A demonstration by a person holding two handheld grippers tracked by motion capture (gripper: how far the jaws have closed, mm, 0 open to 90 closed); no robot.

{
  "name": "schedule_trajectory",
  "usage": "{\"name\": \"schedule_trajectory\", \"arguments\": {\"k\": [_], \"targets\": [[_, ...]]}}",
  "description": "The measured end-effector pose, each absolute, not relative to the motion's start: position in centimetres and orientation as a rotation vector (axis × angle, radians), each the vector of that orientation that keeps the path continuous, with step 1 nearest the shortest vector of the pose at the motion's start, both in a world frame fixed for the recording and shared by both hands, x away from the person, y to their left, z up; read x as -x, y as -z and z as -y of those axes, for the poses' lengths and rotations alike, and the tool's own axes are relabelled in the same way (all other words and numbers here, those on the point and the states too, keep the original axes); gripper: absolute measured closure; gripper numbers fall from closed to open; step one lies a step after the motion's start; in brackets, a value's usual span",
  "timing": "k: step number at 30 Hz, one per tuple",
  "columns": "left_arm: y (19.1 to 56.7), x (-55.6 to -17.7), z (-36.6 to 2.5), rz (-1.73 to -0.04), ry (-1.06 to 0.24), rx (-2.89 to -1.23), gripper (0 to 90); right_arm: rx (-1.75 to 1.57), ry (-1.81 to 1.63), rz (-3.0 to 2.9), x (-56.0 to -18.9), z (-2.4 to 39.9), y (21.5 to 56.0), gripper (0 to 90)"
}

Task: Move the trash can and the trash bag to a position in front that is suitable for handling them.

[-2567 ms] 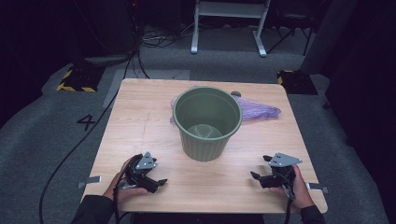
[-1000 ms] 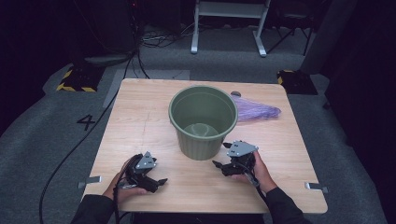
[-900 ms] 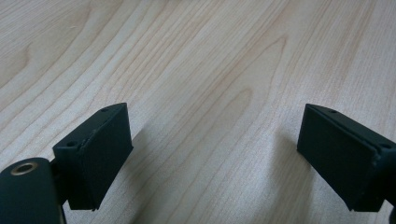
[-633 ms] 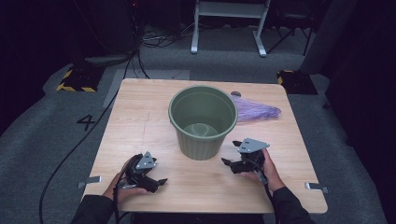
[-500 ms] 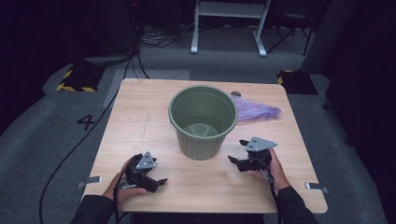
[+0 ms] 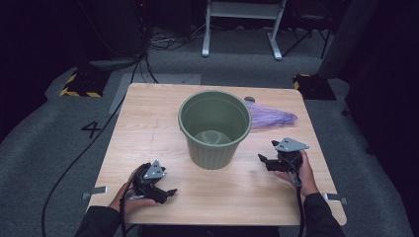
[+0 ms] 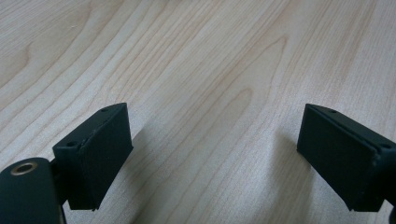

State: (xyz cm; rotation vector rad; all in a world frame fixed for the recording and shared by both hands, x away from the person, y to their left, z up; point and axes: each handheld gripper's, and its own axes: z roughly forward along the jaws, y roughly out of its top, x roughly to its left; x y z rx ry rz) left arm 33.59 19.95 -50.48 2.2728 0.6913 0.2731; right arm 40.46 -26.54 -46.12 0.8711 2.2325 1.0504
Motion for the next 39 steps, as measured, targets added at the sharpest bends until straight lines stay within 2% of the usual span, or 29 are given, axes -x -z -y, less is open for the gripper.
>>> {"name": "schedule_trajectory", "arguments": {"k": [15,29,34,39], "targets": [[50.5,-33.6,-19.9,-0.691,-0.273,-2.274,9.7,-0.988,-1.036,-2.151,-44.0,29.4,45.1,25.7],[50.5,-33.6,-19.9,-0.692,-0.274,-2.273,9.7,-1.05,-0.999,-2.16,-47.6,29.4,45.3,24.7],[50.5,-33.6,-19.9,-0.693,-0.274,-2.273,9.7,-1.037,-0.937,-2.159,-48.9,29.2,45.6,28.8],[50.5,-33.6,-19.9,-0.694,-0.275,-2.272,9.8,-1.044,-0.93,-2.149,-50.1,29.2,45.4,29.0]]}}
